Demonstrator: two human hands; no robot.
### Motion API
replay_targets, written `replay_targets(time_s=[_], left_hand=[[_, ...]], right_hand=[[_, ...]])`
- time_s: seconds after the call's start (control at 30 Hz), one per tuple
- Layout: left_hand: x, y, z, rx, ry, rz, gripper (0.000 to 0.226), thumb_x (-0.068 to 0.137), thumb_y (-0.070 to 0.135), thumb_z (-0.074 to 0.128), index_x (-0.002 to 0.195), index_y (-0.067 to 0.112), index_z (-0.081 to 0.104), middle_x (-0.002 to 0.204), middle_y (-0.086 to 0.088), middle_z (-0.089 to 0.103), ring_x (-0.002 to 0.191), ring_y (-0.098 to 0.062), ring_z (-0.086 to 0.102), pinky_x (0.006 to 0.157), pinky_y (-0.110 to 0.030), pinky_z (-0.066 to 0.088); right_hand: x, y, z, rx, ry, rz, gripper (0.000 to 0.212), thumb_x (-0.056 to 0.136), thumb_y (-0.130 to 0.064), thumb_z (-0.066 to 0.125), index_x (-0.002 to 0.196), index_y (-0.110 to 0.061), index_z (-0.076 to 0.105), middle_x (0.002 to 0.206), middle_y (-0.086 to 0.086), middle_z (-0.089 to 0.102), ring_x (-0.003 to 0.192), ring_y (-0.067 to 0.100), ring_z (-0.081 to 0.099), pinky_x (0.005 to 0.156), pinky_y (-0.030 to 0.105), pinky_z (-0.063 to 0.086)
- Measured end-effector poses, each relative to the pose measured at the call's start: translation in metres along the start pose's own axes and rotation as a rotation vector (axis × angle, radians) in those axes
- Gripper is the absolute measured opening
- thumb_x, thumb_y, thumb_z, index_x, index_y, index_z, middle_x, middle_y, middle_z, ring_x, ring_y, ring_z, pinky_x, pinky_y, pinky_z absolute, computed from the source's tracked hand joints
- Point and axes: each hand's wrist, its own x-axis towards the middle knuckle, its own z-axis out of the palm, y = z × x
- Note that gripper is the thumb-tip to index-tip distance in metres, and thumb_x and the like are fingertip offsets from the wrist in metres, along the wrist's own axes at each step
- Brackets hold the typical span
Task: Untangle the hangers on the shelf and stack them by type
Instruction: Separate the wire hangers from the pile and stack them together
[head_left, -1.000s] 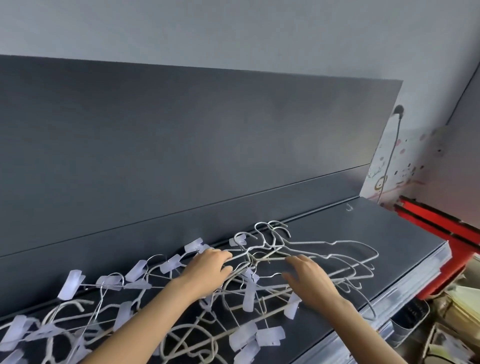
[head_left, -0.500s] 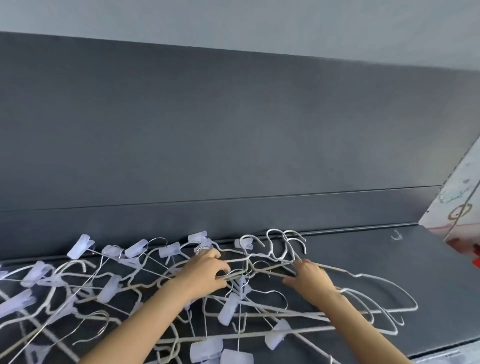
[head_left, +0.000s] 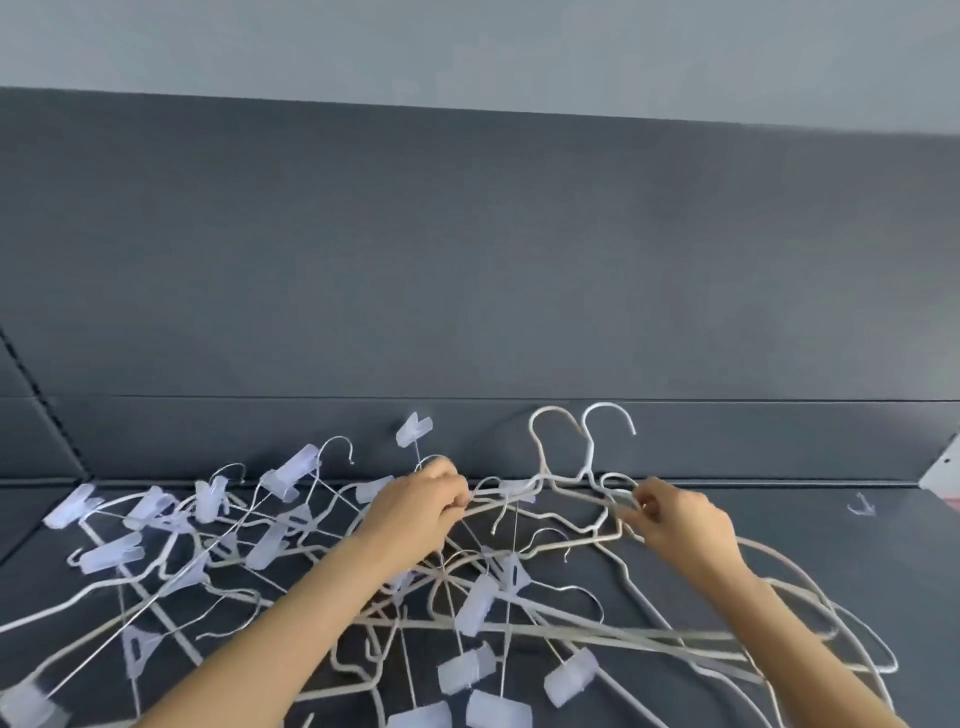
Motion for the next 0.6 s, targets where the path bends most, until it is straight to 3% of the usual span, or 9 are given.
replay_targets(time_s=[0.07, 0.1, 0.17, 0.23, 0.33, 0.43, 0.5, 0.6], left_hand=[[-0.002, -0.003, -0.006, -0.037, 0.026, -0.013, 0.024, 0.091, 0.026, 0.053, 0.115, 0.021, 0.053, 0.126, 0.010, 0.043, 0.084, -0.013, 0.053, 0.080, -0.028, 0.042], [-0.002, -0.007, -0.009, -0.045, 0.032, -0.028, 0.034, 0.090, 0.025, 0.054, 0.123, 0.022, 0.048, 0.133, 0.009, 0.041, 0.097, -0.014, 0.055, 0.088, -0.029, 0.043], [-0.005, -0.015, -0.013, -0.044, 0.042, -0.088, 0.045, 0.091, 0.024, 0.052, 0.134, 0.021, 0.039, 0.141, 0.006, 0.038, 0.121, -0.015, 0.047, 0.103, -0.032, 0.039], [-0.009, -0.025, -0.014, -0.054, 0.052, -0.176, 0.048, 0.092, 0.024, 0.050, 0.137, 0.019, 0.035, 0.144, 0.001, 0.038, 0.130, -0.016, 0.041, 0.107, -0.033, 0.035], [-0.013, -0.038, -0.011, -0.104, 0.033, -0.276, 0.045, 0.093, 0.027, 0.047, 0.136, 0.016, 0.038, 0.137, -0.003, 0.048, 0.126, -0.021, 0.046, 0.104, -0.036, 0.038], [-0.015, -0.039, -0.013, -0.085, 0.007, -0.298, 0.046, 0.089, 0.045, 0.047, 0.128, 0.020, 0.047, 0.111, 0.001, 0.065, 0.108, -0.025, 0.055, 0.093, -0.036, 0.044], [-0.015, -0.036, -0.017, -0.091, 0.025, -0.306, 0.050, 0.085, 0.051, 0.051, 0.124, 0.021, 0.048, 0.110, 0.003, 0.064, 0.108, -0.026, 0.054, 0.093, -0.035, 0.039], [-0.013, -0.033, -0.021, -0.037, 0.122, -0.273, 0.038, 0.084, 0.044, 0.057, 0.113, 0.021, 0.051, 0.102, 0.006, 0.061, 0.099, -0.019, 0.056, 0.094, -0.033, 0.037]], right_hand=[[0.004, 0.003, -0.010, 0.005, 0.001, -0.001, 0.020, 0.087, -0.042, 0.056, 0.087, -0.022, 0.056, 0.087, -0.003, 0.068, 0.088, 0.025, 0.060, 0.066, 0.028, 0.039], [0.005, 0.006, -0.013, 0.010, -0.003, 0.001, 0.021, 0.086, -0.042, 0.056, 0.089, -0.022, 0.059, 0.085, -0.003, 0.068, 0.086, 0.025, 0.060, 0.068, 0.029, 0.041], [0.005, 0.010, -0.017, 0.029, 0.000, 0.003, 0.018, 0.086, -0.039, 0.058, 0.091, -0.022, 0.061, 0.078, -0.005, 0.066, 0.081, 0.024, 0.059, 0.068, 0.030, 0.042], [0.003, 0.012, -0.020, 0.046, 0.030, -0.003, 0.016, 0.086, -0.036, 0.060, 0.090, -0.021, 0.062, 0.068, -0.008, 0.060, 0.074, 0.023, 0.054, 0.064, 0.030, 0.039], [0.000, 0.010, -0.022, 0.055, 0.140, -0.020, 0.016, 0.085, -0.033, 0.063, 0.087, -0.016, 0.064, 0.065, -0.001, 0.060, 0.068, 0.028, 0.053, 0.060, 0.030, 0.037], [-0.002, 0.007, -0.022, 0.057, 0.266, -0.043, 0.017, 0.082, -0.028, 0.067, 0.079, -0.012, 0.064, 0.057, 0.000, 0.054, 0.059, 0.030, 0.049, 0.054, 0.029, 0.032], [-0.003, 0.004, -0.021, 0.049, 0.328, -0.053, 0.015, 0.080, -0.024, 0.070, 0.074, -0.012, 0.064, 0.051, -0.003, 0.050, 0.055, 0.032, 0.053, 0.049, 0.026, 0.028], [-0.002, 0.000, -0.019, 0.055, 0.374, -0.044, 0.015, 0.079, -0.024, 0.071, 0.070, -0.013, 0.065, 0.047, -0.003, 0.049, 0.051, 0.031, 0.051, 0.046, 0.023, 0.026]])
